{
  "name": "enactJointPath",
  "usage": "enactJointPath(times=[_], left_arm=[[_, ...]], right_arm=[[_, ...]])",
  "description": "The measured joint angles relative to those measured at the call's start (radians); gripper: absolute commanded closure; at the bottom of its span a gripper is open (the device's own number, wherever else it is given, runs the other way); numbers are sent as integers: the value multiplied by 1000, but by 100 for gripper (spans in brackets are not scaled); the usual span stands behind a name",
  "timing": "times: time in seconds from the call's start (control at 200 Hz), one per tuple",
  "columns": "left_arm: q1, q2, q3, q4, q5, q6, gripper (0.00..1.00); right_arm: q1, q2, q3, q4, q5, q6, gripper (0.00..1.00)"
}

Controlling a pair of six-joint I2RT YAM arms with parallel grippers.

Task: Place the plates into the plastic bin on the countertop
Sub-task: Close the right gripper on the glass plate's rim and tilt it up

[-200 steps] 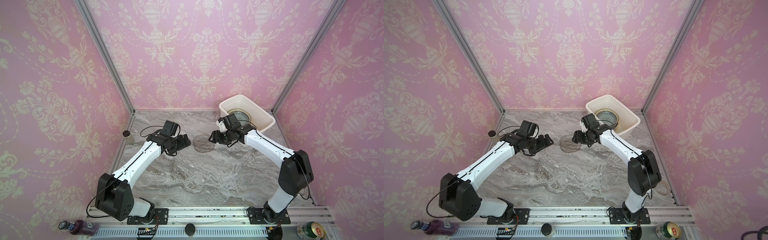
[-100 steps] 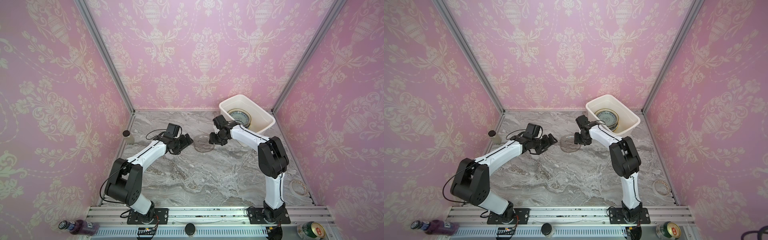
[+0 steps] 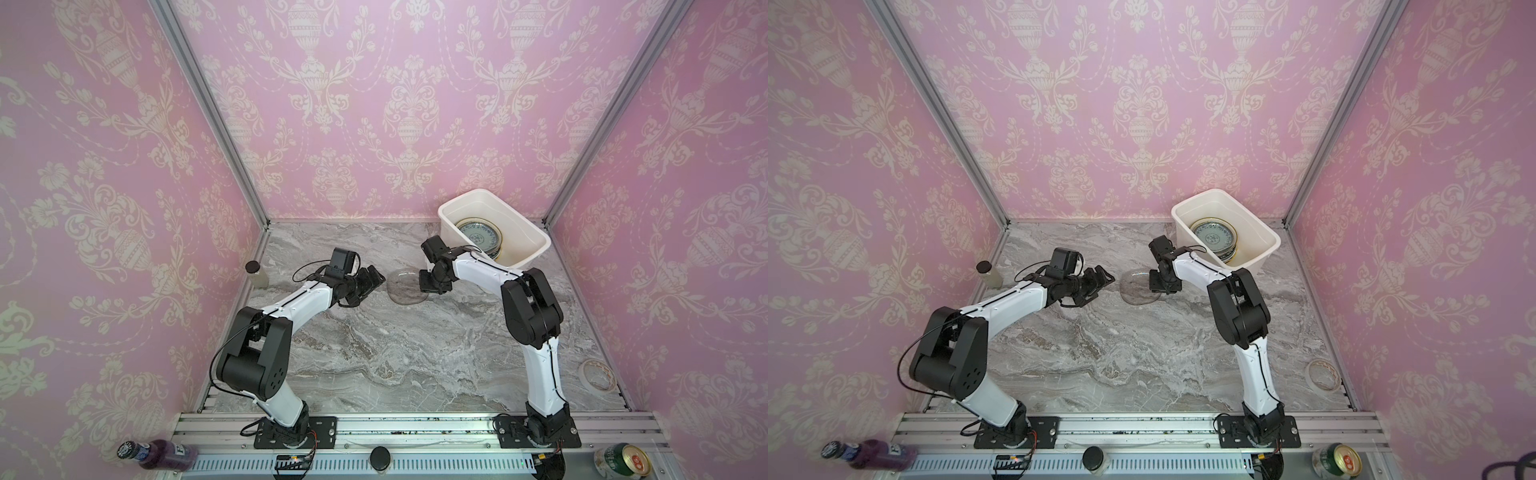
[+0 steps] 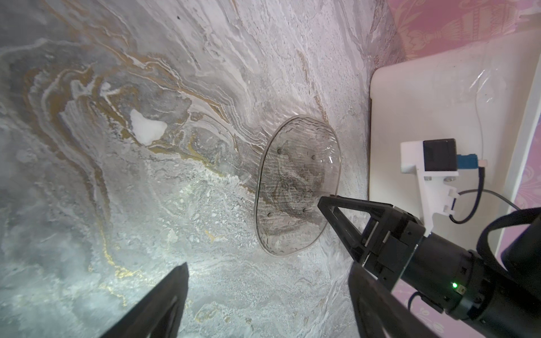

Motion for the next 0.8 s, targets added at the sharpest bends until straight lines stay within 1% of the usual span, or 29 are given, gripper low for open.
enactJointPath(times=[0.275,0.66,0.801], left_arm=[[3,6,-2,27,31,-11,15],[5,6,-2,42,39,-22,15],[5,-3,-2,40,39,-21,15]], right_arm=[[0,31,27,30,-15,-3,74],[-1,32,31,43,-35,-29,94],[-1,16,23,50,-49,-33,96]])
